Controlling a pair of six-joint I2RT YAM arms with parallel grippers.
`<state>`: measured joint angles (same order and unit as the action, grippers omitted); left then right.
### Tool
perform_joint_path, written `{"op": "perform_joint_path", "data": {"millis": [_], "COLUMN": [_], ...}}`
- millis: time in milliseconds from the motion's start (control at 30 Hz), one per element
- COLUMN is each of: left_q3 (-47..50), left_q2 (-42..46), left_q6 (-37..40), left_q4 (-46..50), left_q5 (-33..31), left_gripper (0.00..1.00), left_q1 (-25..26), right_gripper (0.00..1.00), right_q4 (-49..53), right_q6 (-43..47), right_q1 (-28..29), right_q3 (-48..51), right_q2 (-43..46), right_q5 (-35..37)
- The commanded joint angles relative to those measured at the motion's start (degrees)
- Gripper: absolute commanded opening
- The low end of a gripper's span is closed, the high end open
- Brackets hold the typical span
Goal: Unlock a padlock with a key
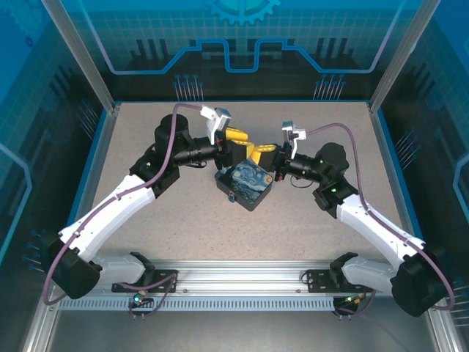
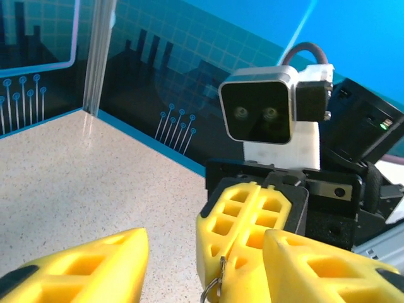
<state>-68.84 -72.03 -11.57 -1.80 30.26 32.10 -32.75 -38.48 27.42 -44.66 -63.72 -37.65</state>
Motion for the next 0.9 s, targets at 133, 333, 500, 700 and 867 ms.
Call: {"op": "perform_joint_path", "data": {"millis": [133, 333, 500, 700, 867], "left_q3": [5.9, 18.0, 28.7, 38.2, 40.4], "left_q2": [7.8, 12.5, 14.1, 11.8, 6.5], "left_q6": [-3.6, -7.7, -9.7, -11.3, -9.1], "left_q4": [0.6, 0.9, -2.4, -11.9, -15.3], "left_q5": [-4.8, -4.3, -3.1, -1.2, -2.7], "left_gripper": [0.66, 0.77, 0.84, 0.91, 0.92], "left_q1": [-6.7, -11.2, -11.3, -11.2, -9.9], "right_gripper": [0.0, 0.0, 0.0, 0.0, 0.0], "right_q4": [18.2, 17.6, 13.5, 11.9, 12.8], "right_q6": [7.0, 2.9, -1.7, -5.3, -7.1], "right_q1": [-0.3, 0.5, 1.2, 1.4, 1.4], "right_q3": [0.7, 4.8, 7.4, 7.3, 6.1], "right_q2": [3.0, -1.5, -7.6, -14.6, -18.6], "right_q5": [7.1, 9.8, 12.5, 14.6, 15.3]}}
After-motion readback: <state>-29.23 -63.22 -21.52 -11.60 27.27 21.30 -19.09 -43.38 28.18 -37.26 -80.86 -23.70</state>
